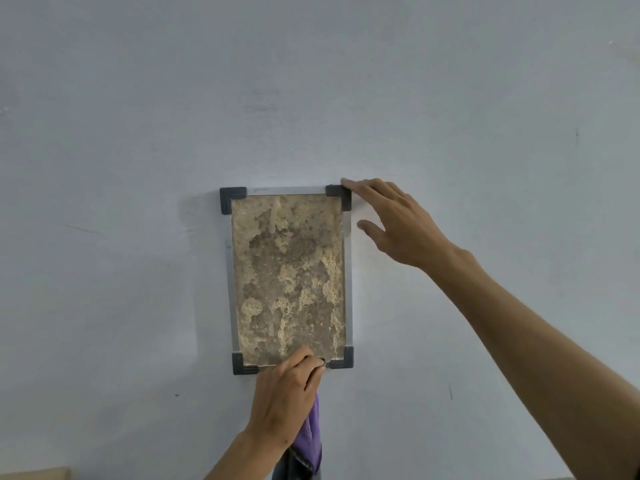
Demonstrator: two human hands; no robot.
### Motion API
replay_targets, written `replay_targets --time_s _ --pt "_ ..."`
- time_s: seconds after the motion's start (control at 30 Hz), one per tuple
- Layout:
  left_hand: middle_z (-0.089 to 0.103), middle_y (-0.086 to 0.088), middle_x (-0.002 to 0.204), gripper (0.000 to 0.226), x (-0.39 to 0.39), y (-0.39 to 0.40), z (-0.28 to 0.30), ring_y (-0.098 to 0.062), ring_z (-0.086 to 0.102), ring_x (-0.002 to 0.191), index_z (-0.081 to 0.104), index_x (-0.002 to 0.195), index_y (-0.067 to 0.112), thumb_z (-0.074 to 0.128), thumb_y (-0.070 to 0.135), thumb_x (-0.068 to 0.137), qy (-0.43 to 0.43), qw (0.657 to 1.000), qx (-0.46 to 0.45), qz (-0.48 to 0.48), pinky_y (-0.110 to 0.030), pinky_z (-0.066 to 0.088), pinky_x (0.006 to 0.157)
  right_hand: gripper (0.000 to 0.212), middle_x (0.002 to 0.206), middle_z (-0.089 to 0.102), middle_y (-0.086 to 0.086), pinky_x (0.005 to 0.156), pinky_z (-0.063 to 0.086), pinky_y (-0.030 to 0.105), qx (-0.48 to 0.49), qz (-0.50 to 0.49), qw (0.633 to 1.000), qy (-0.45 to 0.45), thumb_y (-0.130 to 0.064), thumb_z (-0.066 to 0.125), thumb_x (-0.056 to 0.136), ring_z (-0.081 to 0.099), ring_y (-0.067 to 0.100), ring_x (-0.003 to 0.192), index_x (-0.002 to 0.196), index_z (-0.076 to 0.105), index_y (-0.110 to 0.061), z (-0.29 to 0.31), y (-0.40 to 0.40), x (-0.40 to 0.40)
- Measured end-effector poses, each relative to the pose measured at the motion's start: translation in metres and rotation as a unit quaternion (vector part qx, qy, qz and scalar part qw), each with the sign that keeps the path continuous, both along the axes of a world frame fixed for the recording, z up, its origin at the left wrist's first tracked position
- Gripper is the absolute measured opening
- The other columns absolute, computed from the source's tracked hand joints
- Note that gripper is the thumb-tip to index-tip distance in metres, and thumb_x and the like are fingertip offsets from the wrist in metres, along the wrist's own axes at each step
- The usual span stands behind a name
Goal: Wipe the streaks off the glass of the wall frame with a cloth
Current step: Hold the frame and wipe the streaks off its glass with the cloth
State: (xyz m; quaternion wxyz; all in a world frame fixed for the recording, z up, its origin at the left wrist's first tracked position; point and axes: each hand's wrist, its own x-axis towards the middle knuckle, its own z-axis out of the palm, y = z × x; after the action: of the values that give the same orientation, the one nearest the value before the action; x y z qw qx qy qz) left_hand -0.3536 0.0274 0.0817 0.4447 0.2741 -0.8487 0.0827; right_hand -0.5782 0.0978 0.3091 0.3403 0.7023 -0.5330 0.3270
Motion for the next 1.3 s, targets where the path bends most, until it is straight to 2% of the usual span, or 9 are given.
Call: replay_targets --time_s 0.23,0.4,0.53,0.73,0.87,0.93,1.03,1.13,1.3 --pt "0.061 0.016 0.087 0.007 -0.013 0.0 -0.005 -0.006 0.059 0.06 0.069 0.086 0.025 0.071 0.024 0.093 0.041 0.999 0.002 -0.015 -0.027 0.053 0.05 0.07 0.144 0.052 -0.003 0.105 0.048 0.046 -0.02 0.028 0.999 -0.042 -0.023 0.072 0.094 0.046 0.021 0.133 0.155 0.037 -0.025 -0.005 -0.008 0.007" --pt "0.061 0.018 0.089 0.006 -0.02 0.006 0.005 -0.003 0.059 0.066 0.07 0.089 0.026 0.071 0.025 0.094 0.052 0.998 0.007 -0.029 -0.023 0.053 0.054 0.069 0.145 0.051 -0.003 0.104 0.049 0.046 -0.023 0.027 0.998 -0.059 -0.023 0.072 0.094 0.045 0.022 0.133 0.154 0.037 -0.027 -0.01 -0.007 0.01" --pt "0.061 0.019 0.088 0.01 -0.029 0.007 0.015 -0.001 0.058 0.063 0.069 0.084 0.025 0.072 0.024 0.093 0.007 1.0 0.006 -0.02 -0.017 0.048 0.055 0.07 0.145 0.05 -0.003 0.105 0.048 0.047 -0.018 0.017 0.998 -0.066 -0.022 0.071 0.095 0.044 0.022 0.135 0.155 0.035 -0.028 -0.012 -0.01 0.011" --pt "0.062 0.017 0.088 0.016 -0.023 0.007 0.021 -0.002 0.059 0.062 0.072 0.086 0.026 0.061 0.027 0.098 -0.051 0.998 -0.019 -0.025 -0.02 0.051 0.052 0.071 0.146 0.05 -0.003 0.107 0.047 0.049 -0.018 0.01 0.997 -0.073 -0.022 0.07 0.095 0.042 0.022 0.138 0.155 0.033 -0.029 -0.013 -0.01 0.014" --pt "0.059 0.017 0.085 0.013 -0.024 0.007 0.026 -0.002 0.055 0.058 0.069 0.081 0.027 0.074 0.02 0.091 -0.121 0.992 -0.038 0.006 -0.021 0.051 0.044 0.071 0.147 0.049 -0.005 0.107 0.047 0.047 -0.012 0.004 0.997 -0.081 -0.022 0.071 0.095 0.042 0.021 0.138 0.155 0.033 -0.029 -0.012 -0.008 0.015" --pt "0.059 0.017 0.087 0.012 -0.022 0.009 0.027 -0.002 0.055 0.058 0.069 0.083 0.027 0.071 0.021 0.093 -0.137 0.99 -0.031 0.025 -0.022 0.052 0.047 0.071 0.148 0.049 -0.007 0.107 0.045 0.046 -0.01 -0.005 0.997 -0.082 -0.023 0.072 0.094 0.044 0.02 0.138 0.154 0.033 -0.03 -0.011 -0.006 0.017" --pt "0.059 0.017 0.094 0.016 -0.011 0.01 0.026 -0.004 0.058 0.068 0.068 0.09 0.026 0.058 0.028 0.102 -0.089 0.995 0.015 0.043 -0.024 0.055 0.062 0.071 0.147 0.05 -0.008 0.11 0.041 0.043 -0.011 -0.018 0.996 -0.087 -0.025 0.073 0.093 0.045 0.019 0.137 0.153 0.034 -0.028 -0.01 -0.003 0.021" --pt "0.058 0.016 0.101 0.019 0.002 0.014 0.024 -0.006 0.061 0.077 0.065 0.095 0.026 0.05 0.033 0.105 -0.05 0.995 0.052 0.063 -0.027 0.056 0.066 0.07 0.147 0.05 -0.008 0.114 0.041 0.044 -0.017 -0.021 0.995 -0.093 -0.027 0.074 0.093 0.046 0.019 0.138 0.152 0.036 -0.026 -0.011 -0.001 0.024" --pt "0.061 0.018 0.106 0.021 -0.003 0.023 0.033 -0.003 0.06 0.086 0.068 0.1 0.026 0.049 0.034 0.105 -0.036 0.995 0.084 0.045 -0.014 0.047 0.069 0.074 0.146 0.049 -0.005 0.114 0.039 0.041 -0.016 -0.01 0.994 -0.108 -0.038 0.074 0.092 0.048 0.022 0.135 0.152 0.033 -0.027 -0.015 -0.001 0.031"
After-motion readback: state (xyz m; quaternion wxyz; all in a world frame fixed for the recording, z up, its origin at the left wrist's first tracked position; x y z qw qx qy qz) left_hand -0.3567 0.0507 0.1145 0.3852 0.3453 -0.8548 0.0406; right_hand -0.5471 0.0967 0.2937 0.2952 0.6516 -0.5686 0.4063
